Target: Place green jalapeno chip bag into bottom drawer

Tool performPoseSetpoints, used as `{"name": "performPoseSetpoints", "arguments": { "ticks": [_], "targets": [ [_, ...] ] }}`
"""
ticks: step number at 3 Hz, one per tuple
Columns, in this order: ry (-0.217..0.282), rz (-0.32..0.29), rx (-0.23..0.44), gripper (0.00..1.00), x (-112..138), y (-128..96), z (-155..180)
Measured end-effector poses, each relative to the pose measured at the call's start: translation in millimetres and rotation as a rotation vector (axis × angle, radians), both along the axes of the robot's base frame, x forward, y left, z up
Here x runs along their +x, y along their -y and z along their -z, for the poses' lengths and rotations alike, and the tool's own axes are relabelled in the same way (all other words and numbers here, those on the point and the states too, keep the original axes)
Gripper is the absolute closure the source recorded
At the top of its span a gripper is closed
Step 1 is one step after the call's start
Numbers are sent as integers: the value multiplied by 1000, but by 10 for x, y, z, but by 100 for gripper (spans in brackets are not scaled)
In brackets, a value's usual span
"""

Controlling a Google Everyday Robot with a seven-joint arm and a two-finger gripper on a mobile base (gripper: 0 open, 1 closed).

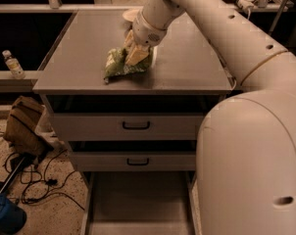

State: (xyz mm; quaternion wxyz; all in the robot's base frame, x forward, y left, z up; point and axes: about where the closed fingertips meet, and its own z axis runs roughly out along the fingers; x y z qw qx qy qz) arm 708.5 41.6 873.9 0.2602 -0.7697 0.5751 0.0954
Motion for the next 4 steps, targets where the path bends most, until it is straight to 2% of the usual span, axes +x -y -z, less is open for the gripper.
{"name": "performPoseSetpoints", "arguments": {
  "ticks": [1,2,3,4],
  "targets": [
    [46,29,-26,100,-312,48,-229],
    [21,10,-51,100,-437,12,-99],
    [12,16,-63,100,-517,23,-68],
    [6,66,-61,100,-808,133,-118]
  ]
}}
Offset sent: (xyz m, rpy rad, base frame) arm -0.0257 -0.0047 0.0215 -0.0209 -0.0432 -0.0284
